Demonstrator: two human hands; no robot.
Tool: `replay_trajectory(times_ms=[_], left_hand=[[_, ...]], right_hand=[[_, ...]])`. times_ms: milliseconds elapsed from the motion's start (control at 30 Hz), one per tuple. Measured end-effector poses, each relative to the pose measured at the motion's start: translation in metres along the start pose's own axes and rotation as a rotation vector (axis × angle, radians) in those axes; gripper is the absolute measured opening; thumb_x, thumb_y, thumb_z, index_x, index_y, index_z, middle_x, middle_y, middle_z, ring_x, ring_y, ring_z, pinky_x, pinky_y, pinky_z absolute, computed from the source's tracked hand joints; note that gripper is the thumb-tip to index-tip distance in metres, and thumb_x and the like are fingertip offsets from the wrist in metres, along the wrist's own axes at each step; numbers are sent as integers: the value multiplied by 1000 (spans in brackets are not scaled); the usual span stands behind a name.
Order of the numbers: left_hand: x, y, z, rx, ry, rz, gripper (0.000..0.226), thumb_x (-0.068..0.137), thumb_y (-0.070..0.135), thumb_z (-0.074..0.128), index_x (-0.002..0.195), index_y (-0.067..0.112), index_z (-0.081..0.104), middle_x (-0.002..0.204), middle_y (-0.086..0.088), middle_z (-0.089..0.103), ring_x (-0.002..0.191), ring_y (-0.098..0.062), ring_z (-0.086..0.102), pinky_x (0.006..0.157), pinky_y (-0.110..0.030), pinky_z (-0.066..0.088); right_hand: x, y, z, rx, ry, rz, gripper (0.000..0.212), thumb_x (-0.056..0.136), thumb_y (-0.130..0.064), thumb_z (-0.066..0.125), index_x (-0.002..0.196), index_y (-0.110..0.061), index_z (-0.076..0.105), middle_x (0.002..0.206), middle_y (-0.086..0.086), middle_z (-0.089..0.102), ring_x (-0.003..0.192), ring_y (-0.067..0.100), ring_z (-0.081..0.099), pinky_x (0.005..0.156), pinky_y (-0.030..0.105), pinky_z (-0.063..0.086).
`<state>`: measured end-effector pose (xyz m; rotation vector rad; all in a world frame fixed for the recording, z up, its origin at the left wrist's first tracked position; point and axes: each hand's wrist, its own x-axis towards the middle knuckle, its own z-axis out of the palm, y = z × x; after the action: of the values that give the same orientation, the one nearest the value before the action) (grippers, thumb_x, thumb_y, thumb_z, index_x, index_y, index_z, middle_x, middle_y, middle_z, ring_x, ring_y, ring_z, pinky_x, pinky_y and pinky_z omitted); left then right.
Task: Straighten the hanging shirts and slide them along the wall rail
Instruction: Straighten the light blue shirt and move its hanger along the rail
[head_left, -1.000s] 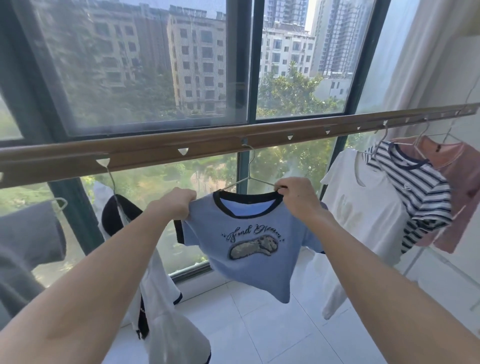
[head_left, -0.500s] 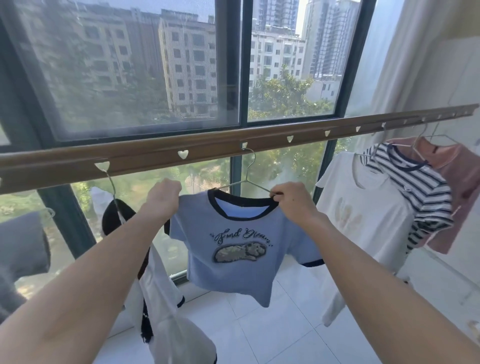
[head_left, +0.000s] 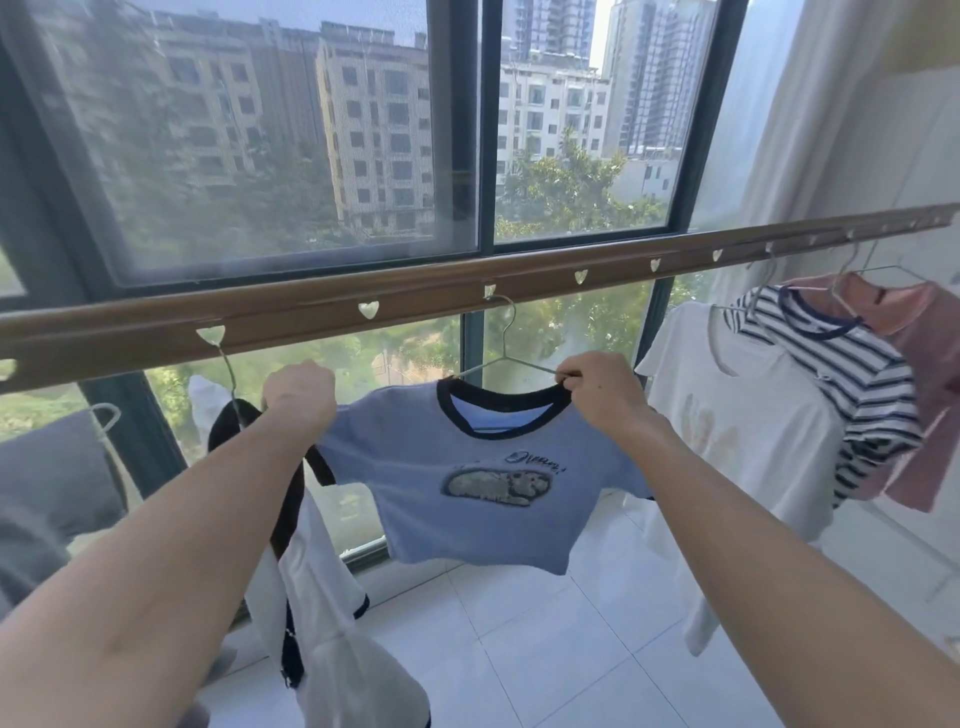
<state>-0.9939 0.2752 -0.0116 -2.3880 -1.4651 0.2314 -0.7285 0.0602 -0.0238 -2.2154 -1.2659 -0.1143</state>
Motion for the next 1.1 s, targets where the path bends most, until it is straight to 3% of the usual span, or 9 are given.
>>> replay_trajectory(times_ms=[100,167,300,367,500,567,767,933,1100], left_hand=[[-9,8,-7,97,-183,-23,33,91,7,48,121,10,61,121,-9,59,105,-31,56,89,-44,47],[-6,18,-16,91,-215,80,39,89,12,57,128,14,54,130,-9,55,117,-33,54,100,-52,42],[5,45,-29,-411,-69,461,65,85,26,73,142,24,41,136,-4,51,123,-26,50,94,-38,46],[2,60,-32,-596,-35,551,48,87,30,71,131,21,54,124,-3,60,114,-24,56,93,-37,47],[5,73,-24,-647,130,537,6,93,16,63,92,13,68,81,-3,63,77,-24,57,69,-31,43],[8,72,-22,-655,156,510,18,93,5,58,78,13,65,68,-1,55,69,-25,51,65,-30,39],[13,67,-21,-618,158,523,26,94,-5,47,79,8,65,71,-6,53,68,-25,47,64,-30,35],[11,58,-13,-705,324,589,3,85,6,73,86,7,76,74,-6,59,68,-22,54,64,-27,39],[10,50,-12,-716,415,587,22,82,-15,60,79,3,73,71,-7,65,67,-21,61,64,-27,46]], right_hand=[[-1,0,-4,-3,-24,15,23,93,-4,52,88,-12,73,90,10,70,84,31,64,76,42,54],[0,0,-2,22,-46,20,22,93,-5,53,92,-12,74,94,9,70,89,29,65,83,45,56],[-2,1,-3,50,-46,51,22,95,-9,54,105,-14,73,106,7,69,98,26,64,88,41,53],[-4,5,-6,103,-53,53,20,95,-12,57,108,-13,72,110,6,68,101,23,62,88,35,49],[-14,15,-16,169,-65,50,20,91,-13,65,109,-9,72,106,5,66,97,21,61,83,28,43],[-19,20,-21,152,-50,60,14,90,-11,66,100,-5,74,99,8,69,93,24,63,80,30,46],[-22,19,-19,163,-46,97,10,87,-12,72,89,-2,72,90,11,67,82,24,61,73,29,47],[-22,16,-16,169,-93,66,4,87,-8,69,88,-9,65,77,4,54,68,17,48,60,25,39],[-17,12,-12,88,-96,54,45,82,0,64,56,-15,29,61,-1,28,58,16,26,58,30,20]])
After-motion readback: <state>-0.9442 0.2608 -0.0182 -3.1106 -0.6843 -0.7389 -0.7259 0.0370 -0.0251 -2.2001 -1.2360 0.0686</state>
